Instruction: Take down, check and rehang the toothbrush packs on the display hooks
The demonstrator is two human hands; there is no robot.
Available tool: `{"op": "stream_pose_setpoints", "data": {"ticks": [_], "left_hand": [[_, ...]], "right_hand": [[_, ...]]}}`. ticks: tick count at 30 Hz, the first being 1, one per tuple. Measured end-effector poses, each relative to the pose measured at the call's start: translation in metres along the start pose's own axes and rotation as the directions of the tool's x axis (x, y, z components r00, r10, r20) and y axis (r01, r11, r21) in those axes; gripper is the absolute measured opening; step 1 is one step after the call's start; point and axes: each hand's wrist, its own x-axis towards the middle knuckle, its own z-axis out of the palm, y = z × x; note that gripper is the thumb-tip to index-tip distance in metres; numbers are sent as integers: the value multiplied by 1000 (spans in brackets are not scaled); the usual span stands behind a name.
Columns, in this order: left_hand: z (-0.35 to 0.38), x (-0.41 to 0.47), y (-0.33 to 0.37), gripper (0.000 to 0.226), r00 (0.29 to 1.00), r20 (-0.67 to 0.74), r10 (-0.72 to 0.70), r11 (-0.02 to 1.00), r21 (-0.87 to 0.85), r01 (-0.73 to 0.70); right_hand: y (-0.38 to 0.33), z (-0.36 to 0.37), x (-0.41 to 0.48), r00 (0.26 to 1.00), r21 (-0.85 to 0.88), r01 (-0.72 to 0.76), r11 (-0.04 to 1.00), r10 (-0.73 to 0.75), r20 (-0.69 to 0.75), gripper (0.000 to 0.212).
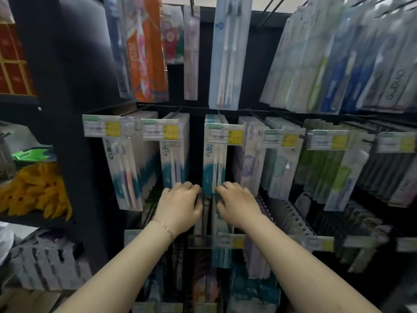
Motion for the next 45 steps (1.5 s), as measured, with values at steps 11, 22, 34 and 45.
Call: {"op": "stream_pose_setpoints", "data": {"ticks": [11,22,34,45], "left_hand": [[34,65,4,73,986,99,-135,720,-674,167],[54,106,12,83,998,-62,-14,583,-811,-42],[68,118,6,75,996,-40,-83,626,-780,21],[59,94,5,63,949,-195,-249,770,-634,71]], "right_hand": [[21,13,44,984,698,-66,713,162,-73,86],[22,25,78,970,639,-48,768,189,-154,77],[23,20,80,968,652,0,758,163,-189,64],[41,-1,49,958,510,-110,853,227,-174,60]]}}
